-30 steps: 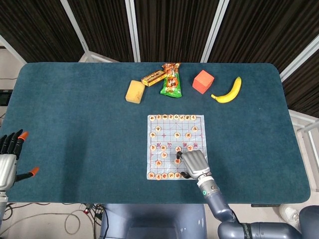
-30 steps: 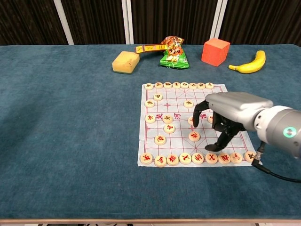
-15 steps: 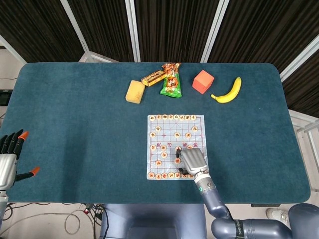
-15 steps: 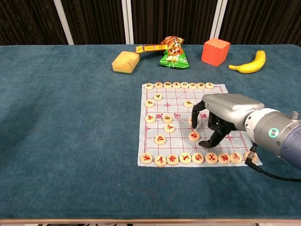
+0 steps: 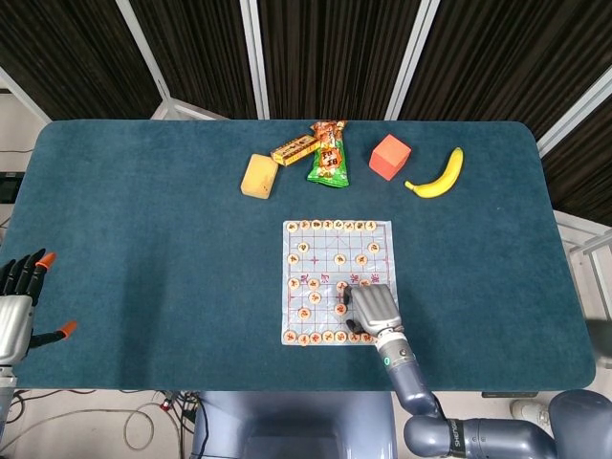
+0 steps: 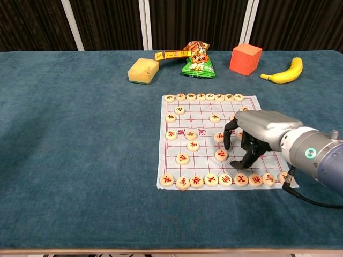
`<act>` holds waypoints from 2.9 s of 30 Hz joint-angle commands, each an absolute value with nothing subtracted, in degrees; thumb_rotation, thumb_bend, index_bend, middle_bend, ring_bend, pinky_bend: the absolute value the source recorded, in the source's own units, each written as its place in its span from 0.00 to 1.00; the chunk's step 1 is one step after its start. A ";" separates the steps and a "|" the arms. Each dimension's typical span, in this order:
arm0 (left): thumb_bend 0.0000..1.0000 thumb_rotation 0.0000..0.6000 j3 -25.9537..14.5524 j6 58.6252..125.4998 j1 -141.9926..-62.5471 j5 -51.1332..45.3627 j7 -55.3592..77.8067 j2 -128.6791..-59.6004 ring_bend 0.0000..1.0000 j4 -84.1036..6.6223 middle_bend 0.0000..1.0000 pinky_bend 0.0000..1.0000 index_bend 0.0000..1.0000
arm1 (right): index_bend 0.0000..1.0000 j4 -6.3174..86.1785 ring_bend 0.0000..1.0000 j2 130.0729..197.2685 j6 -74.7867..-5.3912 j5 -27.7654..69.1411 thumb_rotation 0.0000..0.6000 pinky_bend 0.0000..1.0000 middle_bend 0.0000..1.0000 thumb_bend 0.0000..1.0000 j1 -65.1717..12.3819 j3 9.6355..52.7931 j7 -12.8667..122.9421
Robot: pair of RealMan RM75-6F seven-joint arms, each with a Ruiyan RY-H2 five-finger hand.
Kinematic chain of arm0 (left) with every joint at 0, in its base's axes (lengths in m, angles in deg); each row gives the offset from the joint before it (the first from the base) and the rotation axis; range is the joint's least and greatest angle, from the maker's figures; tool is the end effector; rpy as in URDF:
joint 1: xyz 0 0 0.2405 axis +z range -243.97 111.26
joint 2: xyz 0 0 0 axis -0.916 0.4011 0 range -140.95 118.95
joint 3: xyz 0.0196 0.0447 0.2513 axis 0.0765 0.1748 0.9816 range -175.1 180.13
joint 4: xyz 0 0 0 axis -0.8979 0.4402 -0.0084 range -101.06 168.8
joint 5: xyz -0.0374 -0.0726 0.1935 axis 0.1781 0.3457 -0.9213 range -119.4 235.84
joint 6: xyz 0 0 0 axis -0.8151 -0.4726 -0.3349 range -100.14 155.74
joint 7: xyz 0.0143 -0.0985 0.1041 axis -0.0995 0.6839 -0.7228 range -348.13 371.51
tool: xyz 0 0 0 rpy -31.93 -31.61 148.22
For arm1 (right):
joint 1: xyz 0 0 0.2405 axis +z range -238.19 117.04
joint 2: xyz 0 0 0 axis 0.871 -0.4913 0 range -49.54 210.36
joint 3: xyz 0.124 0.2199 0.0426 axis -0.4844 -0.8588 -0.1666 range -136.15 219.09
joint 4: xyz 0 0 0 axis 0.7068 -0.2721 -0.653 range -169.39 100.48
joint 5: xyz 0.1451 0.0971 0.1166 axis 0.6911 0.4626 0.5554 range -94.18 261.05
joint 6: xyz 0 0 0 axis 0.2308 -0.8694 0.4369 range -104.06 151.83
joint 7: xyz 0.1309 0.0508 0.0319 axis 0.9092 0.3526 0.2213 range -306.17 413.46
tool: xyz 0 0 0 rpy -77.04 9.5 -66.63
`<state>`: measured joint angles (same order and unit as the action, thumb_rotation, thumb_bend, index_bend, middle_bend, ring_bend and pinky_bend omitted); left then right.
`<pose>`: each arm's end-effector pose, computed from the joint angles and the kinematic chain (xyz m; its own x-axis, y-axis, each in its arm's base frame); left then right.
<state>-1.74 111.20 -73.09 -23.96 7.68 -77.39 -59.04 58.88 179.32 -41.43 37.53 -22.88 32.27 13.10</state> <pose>-0.3076 0.1956 0.1481 0.4060 0.0016 0.9139 0.9136 0.0218 -0.4060 -0.1439 -0.2839 -0.0641 0.4039 -0.3943 0.8255 -0.9148 -0.1798 0.3617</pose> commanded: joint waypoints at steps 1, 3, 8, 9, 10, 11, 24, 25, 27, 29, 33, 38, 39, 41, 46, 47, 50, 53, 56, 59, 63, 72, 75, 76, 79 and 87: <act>0.00 1.00 -1.76 111.19 -73.10 -23.91 7.71 -77.40 0.00 -59.04 0.00 0.00 0.00 | 0.46 58.53 1.00 179.56 -41.50 37.38 1.00 0.81 1.00 0.37 -22.89 32.34 13.47; 0.00 1.00 -1.77 111.15 -73.12 -23.87 7.76 -77.40 0.00 -59.06 0.00 0.00 0.00 | 0.46 58.22 1.00 179.88 -41.71 37.00 1.00 0.81 1.00 0.37 -22.90 32.15 14.06; 0.00 1.00 -1.77 111.13 -73.15 -23.85 7.77 -77.42 0.00 -59.07 0.00 0.00 0.00 | 0.46 57.38 1.00 180.67 -42.39 35.31 1.00 0.81 1.00 0.37 -22.99 31.93 15.51; 0.00 1.00 -1.78 111.13 -73.16 -23.83 7.77 -77.42 0.00 -59.08 0.00 0.00 0.00 | 0.46 57.21 1.00 180.81 -42.51 35.04 1.00 0.81 1.00 0.37 -23.03 31.95 15.72; 0.00 1.00 -1.78 111.11 -73.16 -23.79 7.78 -77.43 0.00 -59.08 0.00 0.00 0.00 | 0.46 57.05 1.00 180.91 -42.60 34.89 1.00 0.81 1.00 0.37 -23.08 32.00 15.84; 0.00 1.00 -1.78 111.11 -73.16 -23.77 7.78 -77.43 0.00 -59.08 0.00 0.00 0.00 | 0.46 56.87 1.00 180.99 -42.67 34.80 1.00 0.81 1.00 0.37 -23.11 32.04 15.89; 0.00 1.00 -1.88 110.97 -73.26 -23.47 7.74 -77.50 0.00 -59.24 0.00 0.00 0.00 | 0.46 55.49 1.00 181.87 -42.39 35.18 1.00 0.81 1.00 0.37 -23.18 31.84 16.41; 0.00 1.00 -1.87 110.94 -73.26 -23.45 7.80 -77.50 0.00 -59.28 0.00 0.00 0.00 | 0.46 55.41 1.00 181.92 -42.36 35.19 1.00 0.81 1.00 0.37 -23.17 31.79 16.45; 0.00 1.00 -1.86 110.86 -73.27 -23.38 7.95 -77.46 0.00 -59.38 0.00 0.00 0.00 | 0.46 55.19 1.00 182.01 -42.27 35.24 1.00 0.81 1.00 0.37 -23.12 31.76 16.43; 0.00 1.00 -1.92 110.76 -73.29 -23.20 8.05 -77.41 0.00 -59.46 0.00 0.00 0.00 | 0.46 54.98 1.00 182.11 -42.20 35.28 1.00 0.81 1.00 0.37 -23.10 31.78 16.40; 0.00 1.00 -1.83 110.49 -73.41 -23.22 7.87 -77.44 0.00 -59.50 0.00 0.00 0.00 | 0.46 54.59 1.00 182.43 -42.19 35.09 1.00 0.81 1.00 0.37 -23.10 31.79 16.54; 0.00 1.00 -1.93 110.41 -73.45 -22.96 7.93 -77.48 0.00 -59.60 0.00 0.00 0.00 | 0.46 54.13 1.00 182.83 -42.17 34.95 1.00 0.81 1.00 0.37 -23.10 31.78 16.67; 0.00 1.00 -1.93 110.39 -73.44 -22.94 8.01 -77.46 0.00 -59.63 0.00 0.00 0.00 | 0.46 54.08 1.00 182.88 -42.17 35.01 1.00 0.81 1.00 0.37 -23.13 31.81 16.63; 0.00 1.00 -1.91 110.35 -73.47 -22.96 8.00 -77.45 0.00 -59.63 0.00 0.00 0.00 | 0.46 54.00 1.00 182.95 -42.17 35.01 1.00 0.81 1.00 0.37 -23.15 31.91 16.52; 0.00 1.00 -1.79 110.15 -73.54 -22.99 7.97 -77.48 0.00 -59.70 0.00 0.00 0.00 | 0.47 53.28 1.00 183.59 -42.29 34.24 1.00 0.81 1.00 0.38 -23.16 32.18 16.65; 0.00 1.00 -1.80 110.16 -73.56 -23.02 7.92 -77.48 0.00 -59.71 0.00 0.00 0.00 | 0.48 53.02 1.00 183.78 -42.20 34.32 1.00 0.81 1.00 0.39 -23.17 32.17 16.68; 0.00 1.00 -2.01 110.26 -73.54 -22.72 8.09 -77.51 0.00 -59.71 0.00 0.00 0.00 | 0.51 52.48 1.00 184.16 -42.19 34.36 1.00 0.81 1.00 0.42 -23.17 32.11 16.63; 0.00 1.00 -2.11 110.15 -73.58 -22.49 8.24 -77.47 0.00 -59.72 0.00 0.00 0.00 | 0.55 52.18 1.00 184.39 -42.27 34.26 1.00 0.81 1.00 0.45 -23.25 32.05 16.72; 0.00 1.00 -2.13 110.10 -73.59 -22.39 8.33 -77.53 0.00 -59.66 0.00 0.00 0.00 | 0.56 52.16 1.00 184.45 -42.49 33.89 1.00 0.81 1.00 0.46 -23.36 31.86 16.98; 0.00 1.00 -2.15 110.08 -73.62 -22.36 8.34 -77.54 0.00 -59.71 0.00 0.00 0.00 | 0.57 52.74 1.00 184.28 -42.70 33.32 1.00 0.81 1.00 0.46 -23.43 31.61 17.34; 0.00 1.00 -2.14 110.06 -73.61 -22.27 8.31 -77.52 0.00 -59.80 0.00 0.00 0.00 | 0.57 53.97 1.00 183.71 -43.25 32.38 1.00 0.81 1.00 0.46 -23.26 31.15 17.09; 0.00 1.00 -2.01 110.10 -73.57 -22.35 8.02 -77.46 0.00 -59.93 0.00 0.00 0.00 | 0.57 56.23 1.00 181.49 -44.13 33.86 1.00 0.81 1.00 0.46 -22.69 28.47 15.60; 0.00 1.00 -2.00 109.94 -73.63 -22.22 7.79 -77.49 0.00 -60.07 0.00 0.00 0.00 | 0.57 55.71 1.00 181.12 -43.60 35.73 1.00 0.81 1.00 0.46 -22.07 27.04 15.16; 0.00 1.00 -1.99 109.90 -73.67 -22.24 7.68 -77.51 0.00 -60.07 0.00 0.00 0.00 | 0.57 55.26 1.00 181.06 -43.39 36.01 1.00 0.81 1.00 0.46 -21.75 26.76 14.81; 0.00 1.00 -2.09 109.80 -73.78 -22.09 7.47 -77.64 0.00 -60.02 0.00 0.00 0.00 | 0.57 52.92 1.00 181.26 -42.18 37.06 1.00 0.81 1.00 0.46 -20.24 25.93 13.34; 0.00 1.00 -2.30 109.36 -74.01 -21.75 8.30 -77.83 0.00 -59.71 0.00 0.00 0.00 | 0.57 45.31 1.00 184.01 -38.80 40.16 1.00 0.81 1.00 0.46 -15.55 22.74 11.77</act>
